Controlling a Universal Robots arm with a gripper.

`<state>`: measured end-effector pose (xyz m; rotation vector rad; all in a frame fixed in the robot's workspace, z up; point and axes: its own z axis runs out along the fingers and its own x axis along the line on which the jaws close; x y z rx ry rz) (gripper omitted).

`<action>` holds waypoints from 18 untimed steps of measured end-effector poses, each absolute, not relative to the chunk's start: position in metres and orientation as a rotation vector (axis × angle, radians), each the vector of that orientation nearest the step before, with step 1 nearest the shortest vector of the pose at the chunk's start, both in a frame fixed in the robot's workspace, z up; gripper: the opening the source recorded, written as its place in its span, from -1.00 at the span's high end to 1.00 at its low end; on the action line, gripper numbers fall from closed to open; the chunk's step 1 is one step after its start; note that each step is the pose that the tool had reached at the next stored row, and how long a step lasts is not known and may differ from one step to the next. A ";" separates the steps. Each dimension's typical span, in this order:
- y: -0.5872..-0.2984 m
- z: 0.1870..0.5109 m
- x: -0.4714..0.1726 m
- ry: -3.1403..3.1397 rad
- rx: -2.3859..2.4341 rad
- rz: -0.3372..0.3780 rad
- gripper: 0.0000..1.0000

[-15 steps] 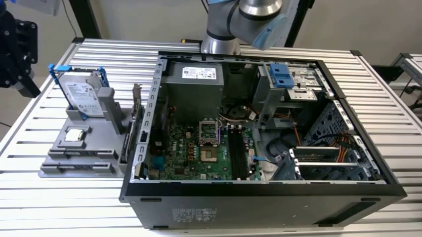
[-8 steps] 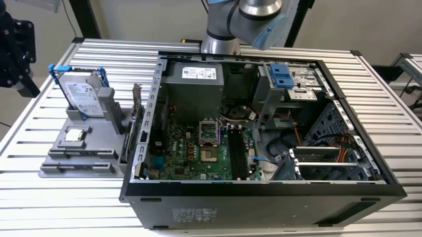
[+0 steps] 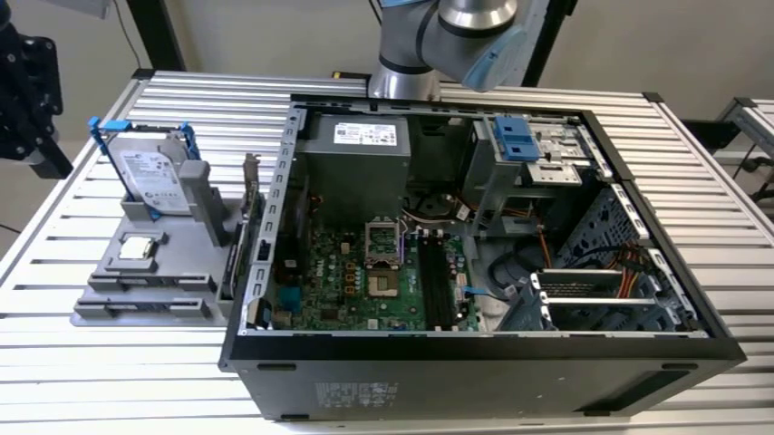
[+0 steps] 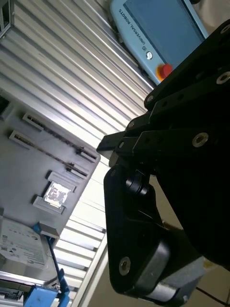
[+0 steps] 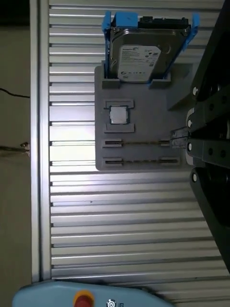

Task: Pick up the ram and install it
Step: 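Pick up the ram and move it above insertion slot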

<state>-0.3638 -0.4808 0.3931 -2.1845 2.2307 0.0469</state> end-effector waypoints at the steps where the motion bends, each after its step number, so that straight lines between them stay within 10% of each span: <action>1: -0.481 0.393 -0.364 2.225 -2.191 0.047 1.00; 18: -0.481 0.393 -0.364 2.204 -2.209 0.044 1.00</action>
